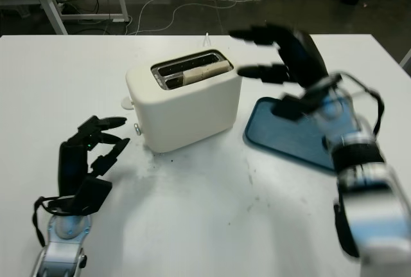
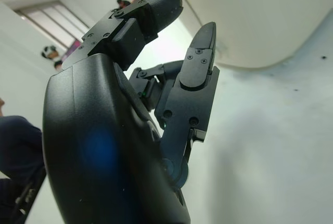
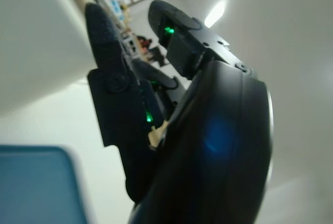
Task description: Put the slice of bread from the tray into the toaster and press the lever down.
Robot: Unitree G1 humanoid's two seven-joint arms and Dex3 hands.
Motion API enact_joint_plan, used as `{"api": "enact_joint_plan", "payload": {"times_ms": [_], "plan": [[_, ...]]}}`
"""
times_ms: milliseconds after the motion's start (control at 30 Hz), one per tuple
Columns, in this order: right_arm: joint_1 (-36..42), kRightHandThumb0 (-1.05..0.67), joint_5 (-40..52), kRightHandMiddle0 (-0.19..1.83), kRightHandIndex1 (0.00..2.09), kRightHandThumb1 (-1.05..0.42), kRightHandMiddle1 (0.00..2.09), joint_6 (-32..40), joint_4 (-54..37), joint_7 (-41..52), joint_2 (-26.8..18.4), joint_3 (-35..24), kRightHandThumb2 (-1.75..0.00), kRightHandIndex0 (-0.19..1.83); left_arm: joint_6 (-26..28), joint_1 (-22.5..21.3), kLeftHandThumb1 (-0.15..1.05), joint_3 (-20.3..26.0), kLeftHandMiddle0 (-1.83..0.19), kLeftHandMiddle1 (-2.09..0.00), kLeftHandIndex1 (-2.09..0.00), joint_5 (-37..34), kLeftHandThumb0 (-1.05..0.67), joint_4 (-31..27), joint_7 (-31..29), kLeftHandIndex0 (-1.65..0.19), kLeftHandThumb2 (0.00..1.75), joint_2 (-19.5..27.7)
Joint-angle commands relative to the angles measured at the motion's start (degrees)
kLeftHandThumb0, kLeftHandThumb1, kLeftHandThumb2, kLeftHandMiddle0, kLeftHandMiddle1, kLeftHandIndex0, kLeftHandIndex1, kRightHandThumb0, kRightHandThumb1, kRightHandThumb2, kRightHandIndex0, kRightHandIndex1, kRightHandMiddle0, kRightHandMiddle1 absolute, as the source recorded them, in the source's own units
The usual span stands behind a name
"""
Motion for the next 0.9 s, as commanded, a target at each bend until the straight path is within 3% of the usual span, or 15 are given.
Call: {"api": "enact_joint_plan", "payload": {"times_ms": [0,133,333,567,867], "plan": [[5.4,-0.48,3.7,0.89,0.3,-0.91,0.02,2.3,-4.0,1.4,2.4,-1.8,-0.01,0.91,-0.6,-1.2,0.92,0.6,-0.58,-1.31,-0.71,0.0,-0.18,-1.1,-0.6,-0.66,0.09,1.1],[15.3,-0.5,9.8,0.96,0.27,-0.9,0.04,11.0,-13.0,2.0,8.8,-4.0,0.0,0.96,-0.3,-2.6,0.92,1.7,-0.59,-1.35,-0.72,0.9,-0.2,-1.9,-1.4,-0.66,0.07,3.4],[21.6,-0.5,4.5,1.07,0.22,-0.87,0.03,15.2,-17.3,-7.7,17.3,-6.9,0.0,1.15,1.2,-4.2,0.91,4.2,-0.63,-1.26,-0.68,1.1,-0.21,-5.2,-4.2,-0.71,0.02,7.4],[22.0,-0.46,7.5,1.07,0.2,-0.88,0.01,20.6,-21.7,-5.4,19.1,-9.5,0.0,1.17,2.3,-8.0,0.88,8.3,-0.71,-1.13,-0.59,0.5,-0.2,-7.1,-10.3,-0.78,0.0,15.3],[22.1,-0.48,13.3,1.09,0.16,-0.87,0.01,28.8,-27.0,-0.3,20.7,-11.4,0.0,1.18,4.9,-15.7,0.82,9.1,-0.88,-1.2,-0.51,0.7,-0.17,-6.3,-20.1,-0.97,0.0,25.1]]}}
